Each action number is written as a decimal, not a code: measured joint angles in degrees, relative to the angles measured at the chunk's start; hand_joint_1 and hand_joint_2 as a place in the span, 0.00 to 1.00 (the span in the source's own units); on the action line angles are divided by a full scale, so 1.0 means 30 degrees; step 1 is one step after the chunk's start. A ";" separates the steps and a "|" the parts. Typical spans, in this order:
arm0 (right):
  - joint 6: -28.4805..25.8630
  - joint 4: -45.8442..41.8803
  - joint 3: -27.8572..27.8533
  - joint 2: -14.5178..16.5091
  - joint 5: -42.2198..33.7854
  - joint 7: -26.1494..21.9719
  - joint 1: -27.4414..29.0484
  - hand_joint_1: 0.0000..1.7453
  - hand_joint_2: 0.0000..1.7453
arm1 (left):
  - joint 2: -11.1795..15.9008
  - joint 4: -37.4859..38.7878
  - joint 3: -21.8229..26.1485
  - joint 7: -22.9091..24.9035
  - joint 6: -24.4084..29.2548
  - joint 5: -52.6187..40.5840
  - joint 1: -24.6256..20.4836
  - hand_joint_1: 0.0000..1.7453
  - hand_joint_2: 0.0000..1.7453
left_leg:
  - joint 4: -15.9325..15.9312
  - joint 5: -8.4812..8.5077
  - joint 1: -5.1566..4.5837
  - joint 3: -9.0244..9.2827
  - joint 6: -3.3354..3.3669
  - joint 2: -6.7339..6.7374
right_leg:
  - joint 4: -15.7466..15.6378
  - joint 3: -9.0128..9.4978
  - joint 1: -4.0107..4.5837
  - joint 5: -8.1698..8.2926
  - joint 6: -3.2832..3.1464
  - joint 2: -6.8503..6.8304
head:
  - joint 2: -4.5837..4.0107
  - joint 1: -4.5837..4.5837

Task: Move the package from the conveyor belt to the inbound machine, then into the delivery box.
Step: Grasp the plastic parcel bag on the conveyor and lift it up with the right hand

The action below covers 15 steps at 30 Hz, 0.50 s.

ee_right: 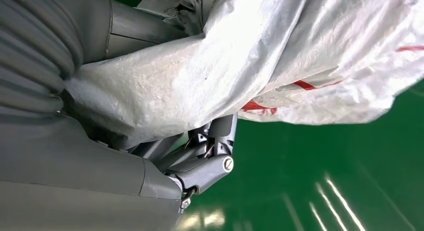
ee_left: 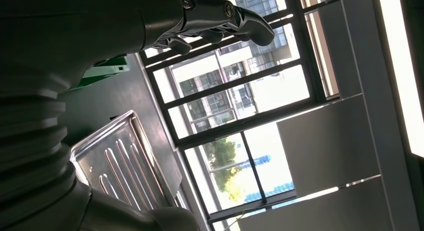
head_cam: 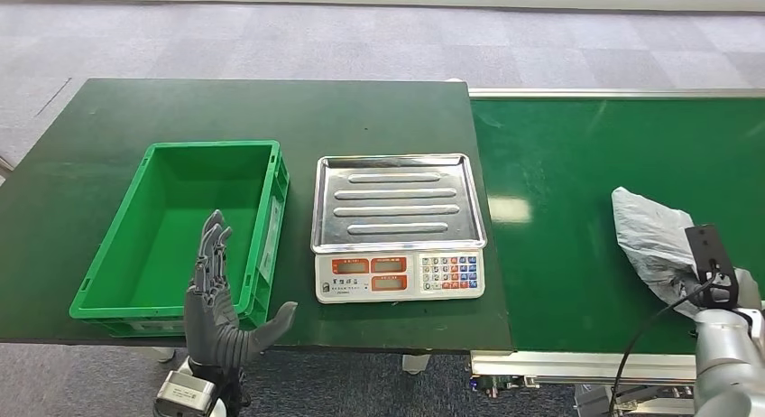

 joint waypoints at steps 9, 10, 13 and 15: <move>-0.1919 -0.2551 -0.0819 0.1612 -0.4673 -0.7198 -0.0776 1.00 1.00 | 0.0000 -0.0275 0.0024 -0.0007 0.0867 -0.0129 0.0009 0.00 1.00 | -0.0008 0.0020 0.0007 -0.0006 -0.0026 0.0016 | 0.0007 -0.0017 0.0008 0.0010 -0.0004 0.0021 | 0.0000 -0.0002; -0.2476 -0.4184 -0.0141 0.2498 -0.5576 -0.7817 -0.0795 1.00 1.00 | 0.0002 -0.0324 0.0033 -0.0007 0.1022 -0.0126 -0.0060 0.00 1.00 | -0.0017 0.0033 0.0014 0.0002 -0.0043 0.0020 | 0.0010 -0.0021 0.0013 0.0014 -0.0011 0.0029 | 0.0000 0.0000; -0.3819 -0.9025 0.3069 0.5197 -0.7631 -0.8835 -0.0867 1.00 1.00 | 0.0058 -0.0419 0.0077 -0.0007 0.1437 -0.0115 -0.0362 0.00 1.00 | -0.0049 0.0060 0.0030 0.0026 -0.0085 0.0085 | 0.0028 -0.0049 0.0029 0.0041 -0.0054 0.0116 | 0.0000 0.0000; -0.4361 -1.0179 0.5353 0.6252 -0.7550 -0.8574 -0.1171 1.00 1.00 | 0.0142 -0.0410 0.0087 -0.0004 0.1488 -0.0100 -0.0639 0.00 1.00 | -0.0057 0.0068 0.0033 0.0033 -0.0099 0.0171 | 0.0044 -0.0087 0.0031 0.0065 -0.0090 0.0208 | 0.0000 -0.0002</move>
